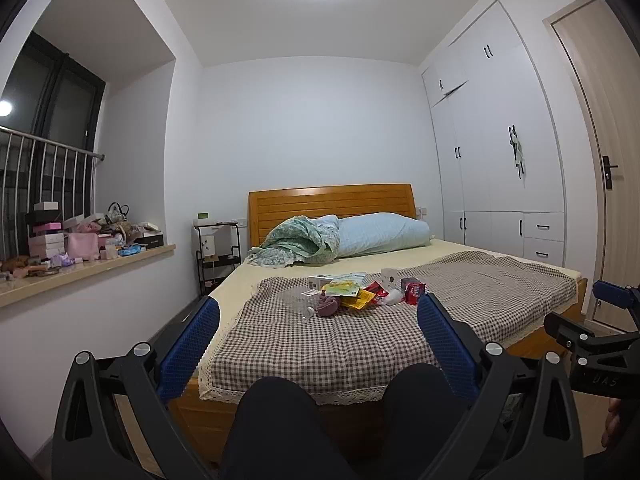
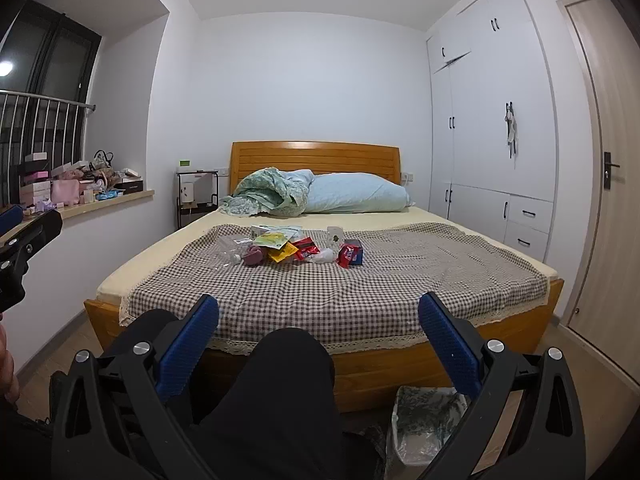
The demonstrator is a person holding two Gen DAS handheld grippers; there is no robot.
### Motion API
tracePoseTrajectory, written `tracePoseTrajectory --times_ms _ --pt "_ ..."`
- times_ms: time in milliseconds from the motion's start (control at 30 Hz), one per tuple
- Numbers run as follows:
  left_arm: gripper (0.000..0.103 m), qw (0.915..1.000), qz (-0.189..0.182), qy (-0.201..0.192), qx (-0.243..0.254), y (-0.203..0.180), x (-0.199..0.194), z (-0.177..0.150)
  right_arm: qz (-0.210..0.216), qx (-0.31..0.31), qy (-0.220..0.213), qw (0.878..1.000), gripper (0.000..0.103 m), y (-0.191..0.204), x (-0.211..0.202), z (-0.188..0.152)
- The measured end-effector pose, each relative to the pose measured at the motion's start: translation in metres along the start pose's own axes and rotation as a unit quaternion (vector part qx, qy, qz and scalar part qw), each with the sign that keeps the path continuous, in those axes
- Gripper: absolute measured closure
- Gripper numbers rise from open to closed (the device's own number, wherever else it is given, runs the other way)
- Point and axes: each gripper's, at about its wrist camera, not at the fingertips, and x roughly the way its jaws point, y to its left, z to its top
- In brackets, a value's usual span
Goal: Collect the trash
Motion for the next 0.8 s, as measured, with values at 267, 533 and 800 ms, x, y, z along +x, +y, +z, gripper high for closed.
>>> tracePoseTrajectory --times_ms 267,533,800 --pt "0.007 0.9995 0.003 0.005 -0.031 0.015 0.009 -0.005 -0.003 -0.009 0.012 1.000 0.007 0.007 0.011 0.002" --pt "0.007 0.9980 0.014 0.037 -0.049 0.030 0.041 -0.015 0.003 -0.001 0.033 0.999 0.007 0.010 0.039 0.001" --pt "0.007 0.9991 0.034 0.026 -0.007 0.030 0.093 -0.025 0.016 -0.019 0.040 0.999 0.007 0.022 0.079 0.011"
